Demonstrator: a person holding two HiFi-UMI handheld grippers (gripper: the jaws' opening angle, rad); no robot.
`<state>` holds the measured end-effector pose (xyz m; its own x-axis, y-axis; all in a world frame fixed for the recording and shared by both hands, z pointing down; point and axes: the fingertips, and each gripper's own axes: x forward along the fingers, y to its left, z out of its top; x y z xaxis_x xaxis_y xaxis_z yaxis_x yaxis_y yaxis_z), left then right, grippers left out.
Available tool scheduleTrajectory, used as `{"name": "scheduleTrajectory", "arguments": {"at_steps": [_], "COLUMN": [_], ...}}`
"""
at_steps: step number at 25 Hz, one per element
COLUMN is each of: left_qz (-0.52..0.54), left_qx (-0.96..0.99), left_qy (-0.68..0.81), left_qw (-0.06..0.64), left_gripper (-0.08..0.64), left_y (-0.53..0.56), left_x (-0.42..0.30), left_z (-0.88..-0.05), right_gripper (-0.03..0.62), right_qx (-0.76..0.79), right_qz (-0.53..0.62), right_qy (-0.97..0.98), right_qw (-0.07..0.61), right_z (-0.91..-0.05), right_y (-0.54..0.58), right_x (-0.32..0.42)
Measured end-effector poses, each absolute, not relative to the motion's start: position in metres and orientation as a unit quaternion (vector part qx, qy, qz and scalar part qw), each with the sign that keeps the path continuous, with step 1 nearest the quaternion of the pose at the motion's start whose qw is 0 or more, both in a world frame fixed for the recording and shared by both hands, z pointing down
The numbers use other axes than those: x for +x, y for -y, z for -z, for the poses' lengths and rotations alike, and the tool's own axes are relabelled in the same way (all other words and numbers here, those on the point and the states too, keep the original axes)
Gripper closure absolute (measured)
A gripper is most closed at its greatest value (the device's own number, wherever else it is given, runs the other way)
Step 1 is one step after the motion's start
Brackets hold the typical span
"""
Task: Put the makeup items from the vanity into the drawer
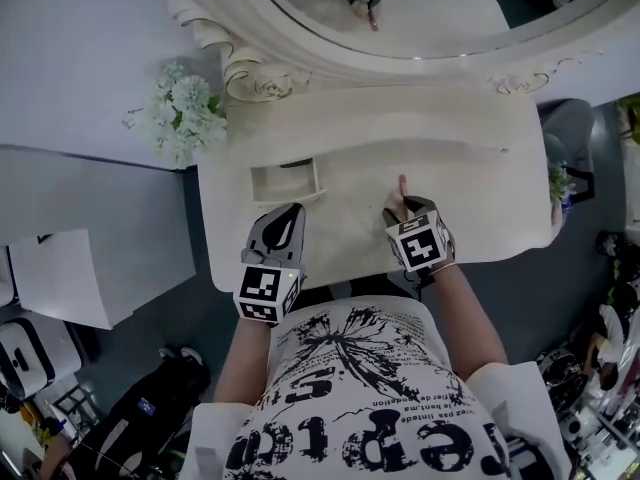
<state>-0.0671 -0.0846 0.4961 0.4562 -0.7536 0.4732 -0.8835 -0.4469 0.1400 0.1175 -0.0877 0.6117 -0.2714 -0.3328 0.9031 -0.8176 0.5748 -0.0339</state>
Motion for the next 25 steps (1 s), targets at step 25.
{"name": "scheduleTrajectory", "arguments": {"at_steps": [25], "left_qz": [-0.130], "left_qx": [0.735], "left_qy": [0.637], "left_qw": [0.191], "left_gripper": [0.538], "left_y": [0.034], "left_x": [-0.235], "left_z": [-0.471], "right_gripper": [0.386], "right_qx": [0.253], "right_qz": [-0.153], "right_qy": [0.865], "right_qw": [0.404], "right_z": [-0.541], "right_y": [0.126], "right_x": [-0.112]}}
